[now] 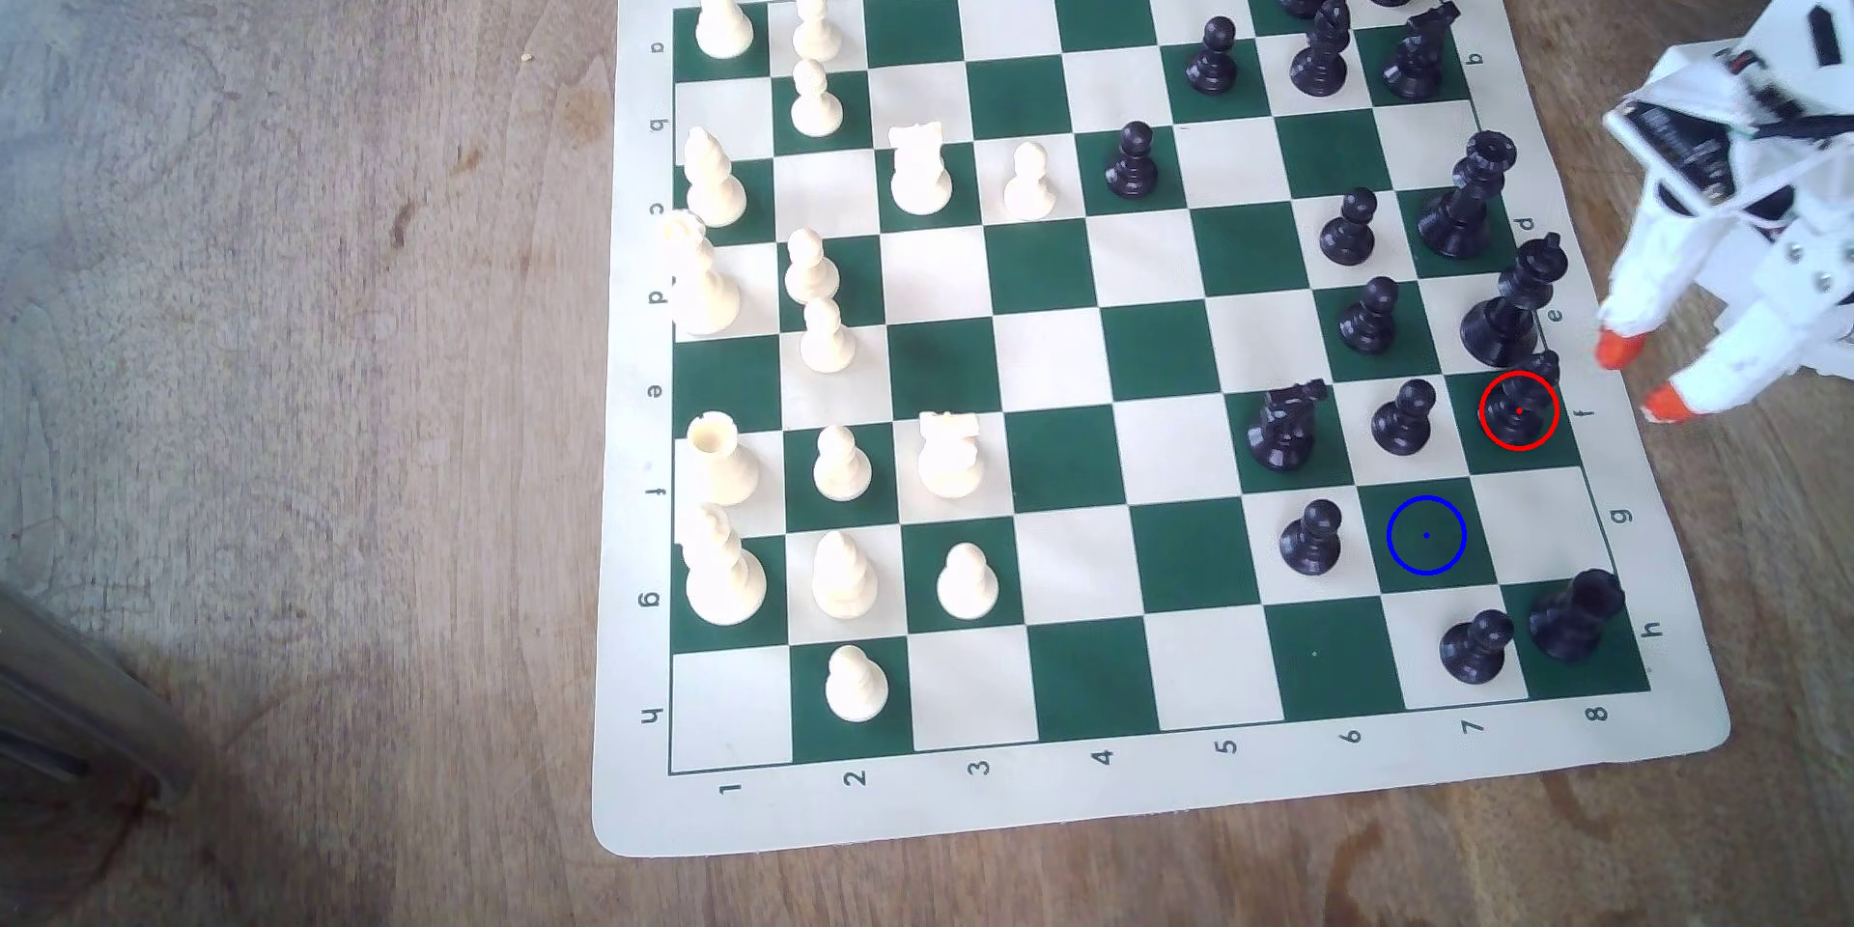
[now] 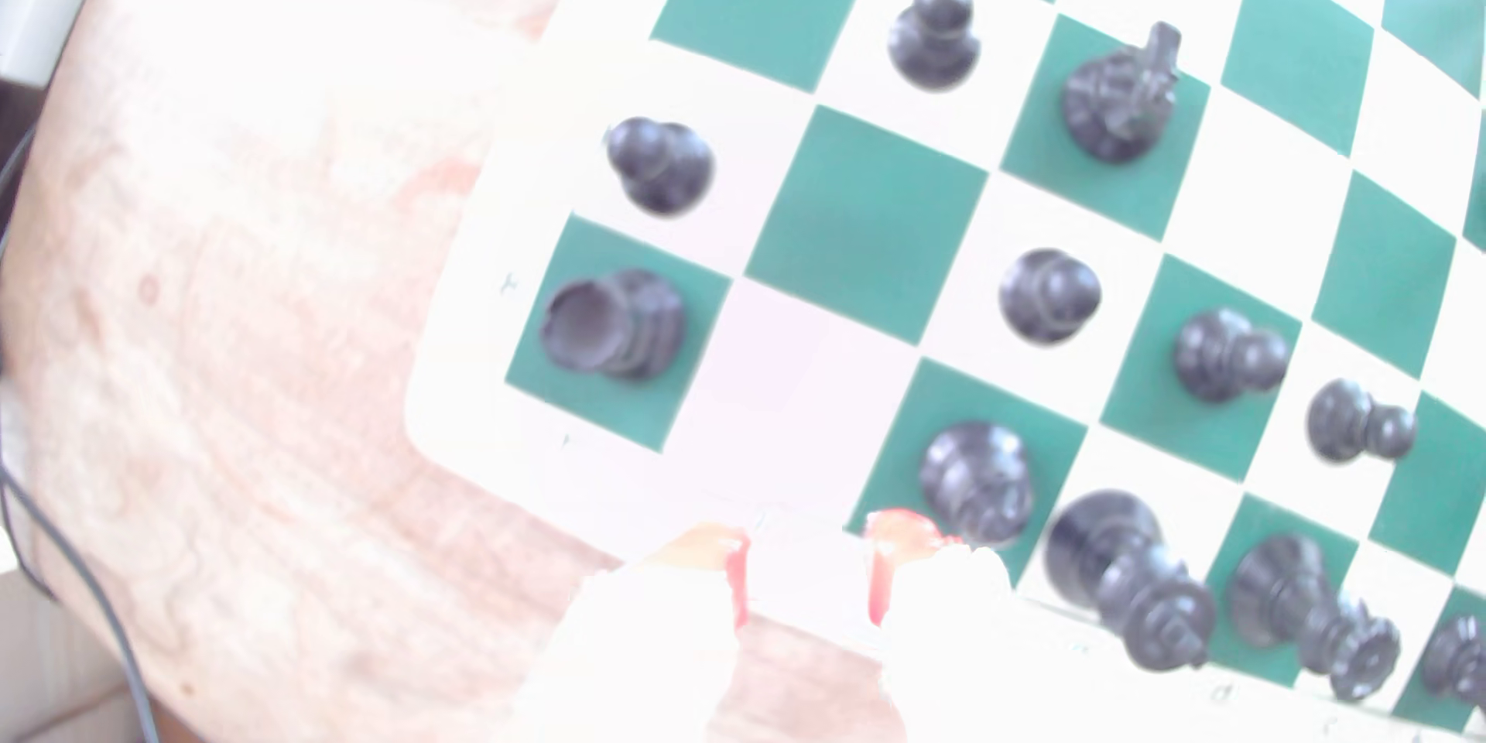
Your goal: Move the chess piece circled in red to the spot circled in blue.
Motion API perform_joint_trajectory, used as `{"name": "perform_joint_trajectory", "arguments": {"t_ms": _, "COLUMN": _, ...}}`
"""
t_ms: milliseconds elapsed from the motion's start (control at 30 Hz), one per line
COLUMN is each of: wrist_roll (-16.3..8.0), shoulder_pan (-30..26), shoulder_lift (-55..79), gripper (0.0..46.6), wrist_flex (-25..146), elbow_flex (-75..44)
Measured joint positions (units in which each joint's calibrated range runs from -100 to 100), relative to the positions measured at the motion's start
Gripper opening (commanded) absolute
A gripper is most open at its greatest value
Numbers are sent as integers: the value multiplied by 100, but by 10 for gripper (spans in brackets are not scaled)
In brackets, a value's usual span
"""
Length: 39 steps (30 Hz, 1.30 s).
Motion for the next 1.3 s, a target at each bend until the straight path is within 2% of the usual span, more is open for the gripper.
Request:
{"name": "perform_joint_trajectory", "arguments": {"t_ms": 100, "wrist_roll": 93, "shoulder_pan": 273, "shoulder_lift": 251, "gripper": 96, "wrist_flex": -558, "elbow_flex": 108}}
{"name": "perform_joint_trajectory", "arguments": {"t_ms": 300, "wrist_roll": 190, "shoulder_pan": 251, "shoulder_lift": 344, "gripper": 83, "wrist_flex": -637, "elbow_flex": 172}}
{"name": "perform_joint_trajectory", "arguments": {"t_ms": 767, "wrist_roll": 498, "shoulder_pan": 295, "shoulder_lift": 310, "gripper": 97, "wrist_flex": -462, "elbow_flex": 840}}
{"name": "perform_joint_trajectory", "arguments": {"t_ms": 833, "wrist_roll": 503, "shoulder_pan": 428, "shoulder_lift": 276, "gripper": 100, "wrist_flex": -486, "elbow_flex": 859}}
{"name": "perform_joint_trajectory", "arguments": {"t_ms": 1300, "wrist_roll": 435, "shoulder_pan": 391, "shoulder_lift": 243, "gripper": 100, "wrist_flex": -486, "elbow_flex": 425}}
